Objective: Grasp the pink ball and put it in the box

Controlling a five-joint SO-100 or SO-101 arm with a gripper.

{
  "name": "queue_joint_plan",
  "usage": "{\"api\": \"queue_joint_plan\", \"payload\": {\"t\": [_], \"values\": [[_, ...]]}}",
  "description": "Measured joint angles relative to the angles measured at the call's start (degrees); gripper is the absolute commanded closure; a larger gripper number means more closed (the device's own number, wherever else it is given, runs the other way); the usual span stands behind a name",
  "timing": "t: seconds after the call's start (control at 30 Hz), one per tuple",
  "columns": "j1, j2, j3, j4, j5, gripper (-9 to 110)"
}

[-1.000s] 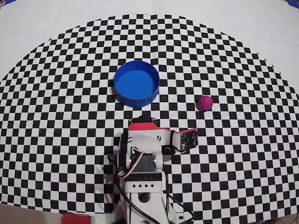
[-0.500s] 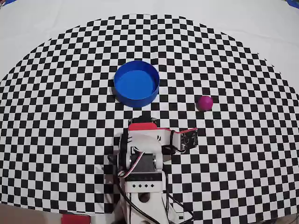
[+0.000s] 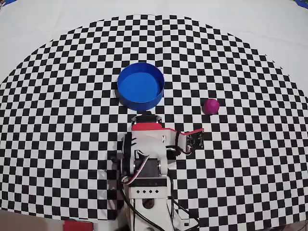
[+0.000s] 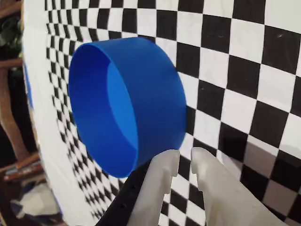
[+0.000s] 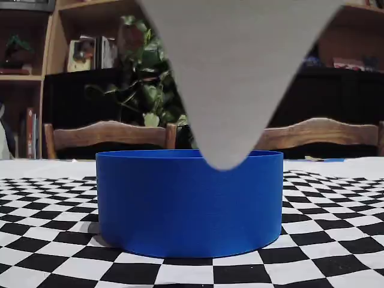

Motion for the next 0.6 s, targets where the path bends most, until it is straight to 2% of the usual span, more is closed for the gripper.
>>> {"api": "queue_joint_plan", "payload": {"t": [0.4, 0.6], "values": [[0.0, 0.0, 0.8, -28.4, 0.0, 101], [0.0, 0.0, 0.8, -33.5, -3.3, 101]]}}
